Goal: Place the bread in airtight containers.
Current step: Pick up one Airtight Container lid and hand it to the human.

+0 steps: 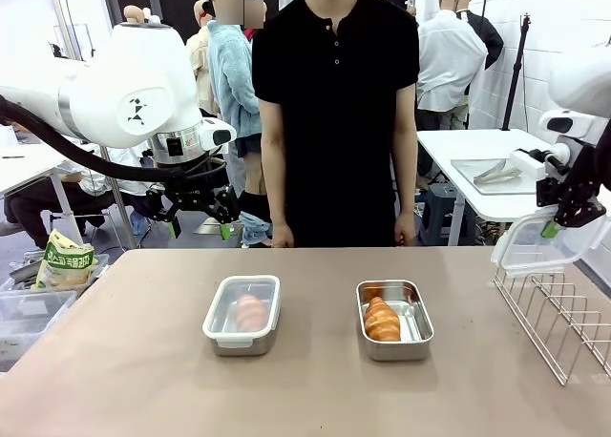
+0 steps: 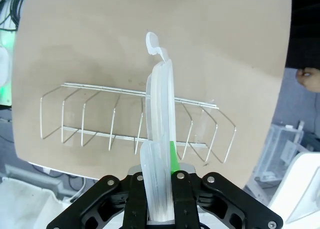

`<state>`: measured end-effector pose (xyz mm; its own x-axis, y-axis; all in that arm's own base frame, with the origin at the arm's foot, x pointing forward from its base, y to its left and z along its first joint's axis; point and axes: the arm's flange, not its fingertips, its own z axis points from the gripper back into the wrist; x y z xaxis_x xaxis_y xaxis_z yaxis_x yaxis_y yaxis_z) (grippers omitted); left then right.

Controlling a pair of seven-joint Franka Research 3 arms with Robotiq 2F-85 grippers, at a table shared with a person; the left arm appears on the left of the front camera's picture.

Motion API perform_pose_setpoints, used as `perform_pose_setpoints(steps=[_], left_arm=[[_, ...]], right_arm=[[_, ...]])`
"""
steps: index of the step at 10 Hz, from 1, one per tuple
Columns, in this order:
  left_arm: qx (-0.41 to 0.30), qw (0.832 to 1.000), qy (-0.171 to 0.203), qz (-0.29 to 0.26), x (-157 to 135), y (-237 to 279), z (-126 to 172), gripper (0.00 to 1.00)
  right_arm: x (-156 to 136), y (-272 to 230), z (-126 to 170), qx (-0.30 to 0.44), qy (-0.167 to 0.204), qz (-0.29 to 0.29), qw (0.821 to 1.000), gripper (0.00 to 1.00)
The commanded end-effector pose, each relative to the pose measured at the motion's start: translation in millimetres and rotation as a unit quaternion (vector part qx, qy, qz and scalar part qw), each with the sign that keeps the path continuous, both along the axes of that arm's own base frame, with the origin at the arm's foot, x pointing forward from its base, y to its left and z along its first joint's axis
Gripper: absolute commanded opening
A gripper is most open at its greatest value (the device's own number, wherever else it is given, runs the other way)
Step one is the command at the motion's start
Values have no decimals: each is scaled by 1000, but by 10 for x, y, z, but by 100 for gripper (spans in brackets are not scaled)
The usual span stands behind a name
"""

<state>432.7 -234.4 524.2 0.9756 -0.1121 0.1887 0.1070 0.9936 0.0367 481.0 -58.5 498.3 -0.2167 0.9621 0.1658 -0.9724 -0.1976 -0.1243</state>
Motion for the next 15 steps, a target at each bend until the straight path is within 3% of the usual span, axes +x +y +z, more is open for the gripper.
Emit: perform_pose_setpoints(steps=[1,5,7,9,11,15], left_arm=[[-1,1000,-1,0,-13,16,18,100],[-1,1000,-1,0,-13,16,18,100],[-1,1000,-1,0,-13,16,18,100],[-1,1000,-1,0,-13,16,18,100],[-1,1000,-1,0,-13,16,18,100],[-1,1000,-1,0,-13,16,18,100]], right_arm=[[-130,52,129,6,6,29,1000,0],[-220,407,604,-33,-94,98,990,0],[-186,740,879,-44,-172,173,969,0],[-72,1091,1110,-13,-254,252,934,0],[113,1423,1293,10,-297,311,903,0],[506,1653,1564,61,-347,329,876,0]])
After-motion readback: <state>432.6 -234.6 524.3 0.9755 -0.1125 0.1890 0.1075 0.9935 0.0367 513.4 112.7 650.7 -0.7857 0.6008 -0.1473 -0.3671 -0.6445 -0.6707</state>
